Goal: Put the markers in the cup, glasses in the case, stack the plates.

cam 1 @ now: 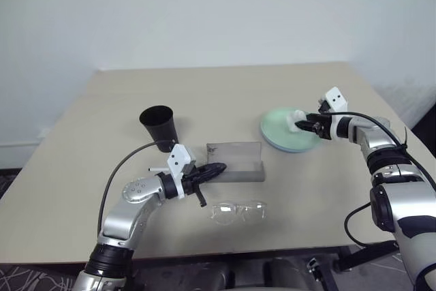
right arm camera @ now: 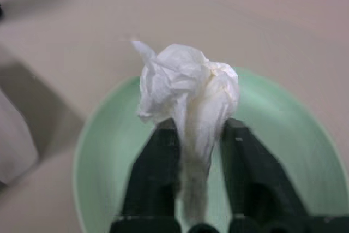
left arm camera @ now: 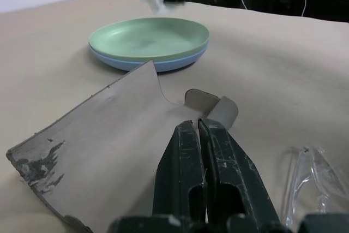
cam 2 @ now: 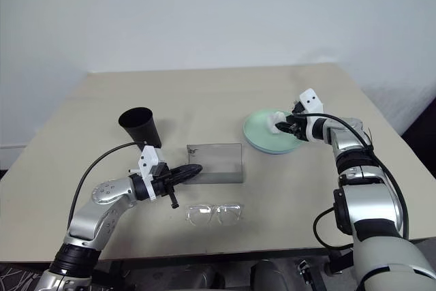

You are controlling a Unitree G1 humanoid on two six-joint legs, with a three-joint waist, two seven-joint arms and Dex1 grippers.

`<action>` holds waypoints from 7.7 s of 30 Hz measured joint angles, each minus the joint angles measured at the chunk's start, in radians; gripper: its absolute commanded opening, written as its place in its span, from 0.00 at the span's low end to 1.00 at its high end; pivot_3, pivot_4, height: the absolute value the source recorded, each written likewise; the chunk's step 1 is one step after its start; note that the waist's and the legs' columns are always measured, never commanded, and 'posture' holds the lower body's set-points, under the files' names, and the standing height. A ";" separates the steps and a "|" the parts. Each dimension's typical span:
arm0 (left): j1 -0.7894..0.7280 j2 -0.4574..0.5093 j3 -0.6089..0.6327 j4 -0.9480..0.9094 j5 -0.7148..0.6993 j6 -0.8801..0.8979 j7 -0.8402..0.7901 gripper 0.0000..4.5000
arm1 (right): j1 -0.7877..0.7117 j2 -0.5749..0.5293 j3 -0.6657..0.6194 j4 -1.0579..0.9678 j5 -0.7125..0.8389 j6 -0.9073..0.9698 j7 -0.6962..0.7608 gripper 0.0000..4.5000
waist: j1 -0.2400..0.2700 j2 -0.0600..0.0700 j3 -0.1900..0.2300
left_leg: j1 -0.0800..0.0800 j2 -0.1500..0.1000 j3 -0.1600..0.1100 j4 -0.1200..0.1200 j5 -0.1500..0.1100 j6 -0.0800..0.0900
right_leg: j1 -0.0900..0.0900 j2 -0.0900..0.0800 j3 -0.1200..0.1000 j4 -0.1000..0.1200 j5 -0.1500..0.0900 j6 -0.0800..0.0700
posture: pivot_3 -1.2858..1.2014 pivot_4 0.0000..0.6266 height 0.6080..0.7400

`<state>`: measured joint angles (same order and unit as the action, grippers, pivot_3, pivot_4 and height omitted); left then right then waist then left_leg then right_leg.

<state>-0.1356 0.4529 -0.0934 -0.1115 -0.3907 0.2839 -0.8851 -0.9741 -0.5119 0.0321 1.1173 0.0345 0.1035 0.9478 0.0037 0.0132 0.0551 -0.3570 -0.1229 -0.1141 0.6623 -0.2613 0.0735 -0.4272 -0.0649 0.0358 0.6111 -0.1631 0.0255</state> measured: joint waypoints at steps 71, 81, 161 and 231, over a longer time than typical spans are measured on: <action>-0.560 0.022 -0.453 0.502 0.308 -0.047 -0.718 0.49 | 0.451 -0.092 0.060 -0.808 0.250 0.309 0.411 0.84 | 0.001 -0.002 0.001 | -0.001 0.001 0.001 0.012 0.002 0.000 | 0.000 0.000 0.000 0.011 -0.004 0.006 | 0.52 0.00 1.00; -0.564 -0.027 -0.453 0.549 0.349 -0.090 -0.703 0.49 | 0.454 -0.089 0.061 -0.794 0.257 0.295 0.401 0.84 | 0.001 -0.002 0.001 | -0.001 0.001 0.001 0.012 0.002 0.001 | 0.000 0.000 0.000 0.011 -0.004 0.006 | 0.52 0.00 1.00; -0.805 -0.095 -0.352 0.940 0.579 -0.376 -0.519 0.37 | 0.382 -0.085 0.041 -0.652 0.238 0.198 0.283 0.84 | 0.001 -0.003 0.002 | -0.003 -0.002 0.000 0.013 0.004 0.005 | 0.000 -0.002 -0.001 0.011 -0.001 0.010 | 0.52 0.00 1.00; -0.550 0.176 -0.191 0.477 0.391 -0.108 -0.660 0.01 | 0.397 -0.022 0.028 -0.697 0.281 0.214 0.310 0.84 | 0.001 -0.004 0.002 | -0.001 -0.002 0.000 0.013 0.002 0.003 | 0.001 -0.001 0.000 0.011 0.000 0.012 | 0.52 0.00 1.00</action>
<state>-0.6856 0.6286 -0.2849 0.3651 0.0005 0.1761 -1.5446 -0.5770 -0.5342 0.0600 0.4206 0.3153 0.3176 1.2582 0.0050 0.0092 0.0570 -0.3584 -0.1251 -0.1141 0.6756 -0.2590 0.0760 -0.4263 -0.0663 0.0359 0.6222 -0.1631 0.0371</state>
